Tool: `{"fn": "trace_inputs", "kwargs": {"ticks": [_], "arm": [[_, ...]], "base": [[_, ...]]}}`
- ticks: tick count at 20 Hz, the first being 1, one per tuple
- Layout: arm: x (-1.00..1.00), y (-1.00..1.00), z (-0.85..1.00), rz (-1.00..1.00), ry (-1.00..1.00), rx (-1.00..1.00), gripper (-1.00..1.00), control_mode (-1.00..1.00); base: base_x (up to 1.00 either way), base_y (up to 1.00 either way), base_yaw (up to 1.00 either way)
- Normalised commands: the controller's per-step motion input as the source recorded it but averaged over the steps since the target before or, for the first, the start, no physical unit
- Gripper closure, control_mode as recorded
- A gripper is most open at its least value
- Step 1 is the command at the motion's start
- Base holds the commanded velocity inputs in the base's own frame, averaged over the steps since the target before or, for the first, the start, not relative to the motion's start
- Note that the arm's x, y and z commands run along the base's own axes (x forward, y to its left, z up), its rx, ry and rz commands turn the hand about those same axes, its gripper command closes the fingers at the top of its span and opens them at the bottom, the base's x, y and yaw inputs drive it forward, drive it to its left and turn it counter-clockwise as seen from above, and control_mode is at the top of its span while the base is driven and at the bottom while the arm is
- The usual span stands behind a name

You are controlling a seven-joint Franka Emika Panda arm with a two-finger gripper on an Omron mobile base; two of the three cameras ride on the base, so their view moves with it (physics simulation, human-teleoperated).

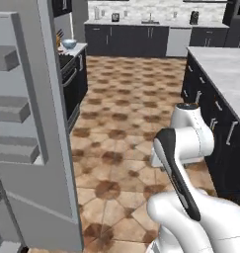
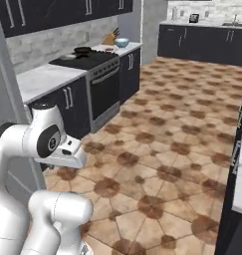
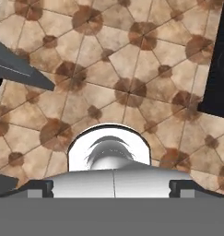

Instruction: Place one of the steaks on the plate and the other in the bowl. Then place the bowl in the fridge.

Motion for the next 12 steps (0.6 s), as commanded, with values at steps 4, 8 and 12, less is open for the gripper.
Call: {"fn": "trace_inputs", "kwargs": {"ticks": [4,8,12], "arm": [[0.00,0.00,0.00,0.00,0.00,0.00,-1.00,1.00],[0.00,0.00,0.00,0.00,0.00,0.00,-1.00,1.00],[0.00,0.00,0.00,0.00,0.00,0.00,-1.00,1.00]], "base": [[0.07,-0.20,-0.90],[0.20,-0.61,-0.55],[0.42,-0.12,0.07]]}}
